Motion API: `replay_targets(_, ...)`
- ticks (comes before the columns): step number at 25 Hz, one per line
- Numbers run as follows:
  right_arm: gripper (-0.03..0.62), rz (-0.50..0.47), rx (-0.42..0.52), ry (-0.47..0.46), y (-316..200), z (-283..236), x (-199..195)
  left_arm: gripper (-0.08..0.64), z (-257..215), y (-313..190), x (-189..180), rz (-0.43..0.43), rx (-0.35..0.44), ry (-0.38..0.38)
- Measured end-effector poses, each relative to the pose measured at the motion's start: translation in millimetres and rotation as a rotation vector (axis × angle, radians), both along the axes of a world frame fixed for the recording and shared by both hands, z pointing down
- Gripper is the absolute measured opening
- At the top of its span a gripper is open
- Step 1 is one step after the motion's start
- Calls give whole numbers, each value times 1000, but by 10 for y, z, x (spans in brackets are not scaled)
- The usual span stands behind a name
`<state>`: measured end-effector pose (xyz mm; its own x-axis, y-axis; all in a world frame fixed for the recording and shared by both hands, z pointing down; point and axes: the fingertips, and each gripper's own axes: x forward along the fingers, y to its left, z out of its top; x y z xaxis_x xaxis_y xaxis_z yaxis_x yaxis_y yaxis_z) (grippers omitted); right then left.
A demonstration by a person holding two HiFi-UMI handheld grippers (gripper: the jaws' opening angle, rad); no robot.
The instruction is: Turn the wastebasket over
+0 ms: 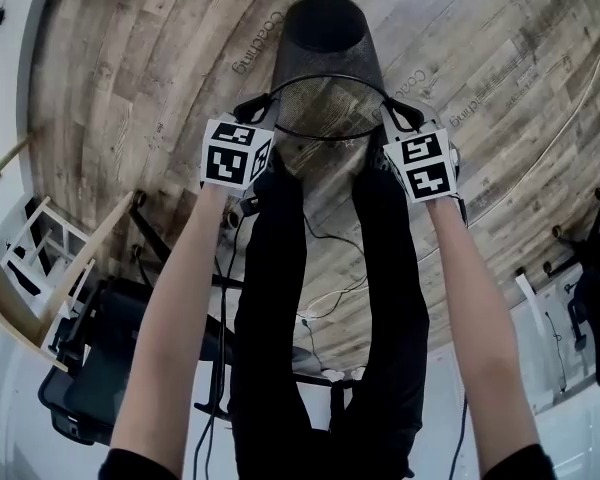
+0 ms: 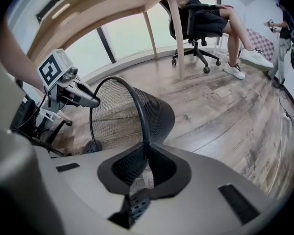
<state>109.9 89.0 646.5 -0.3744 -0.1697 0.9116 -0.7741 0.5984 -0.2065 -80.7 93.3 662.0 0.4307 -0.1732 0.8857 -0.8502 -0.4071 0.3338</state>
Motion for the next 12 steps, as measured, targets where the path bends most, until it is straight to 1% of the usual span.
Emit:
replay_targets(5, 54, -15, 4, -2, 103, 69, 35, 66, 49, 113, 40, 0, -20, 23)
replay_targets(12, 55, -66, -12, 5, 284, 283, 54, 67, 238, 157, 57, 3, -19, -8)
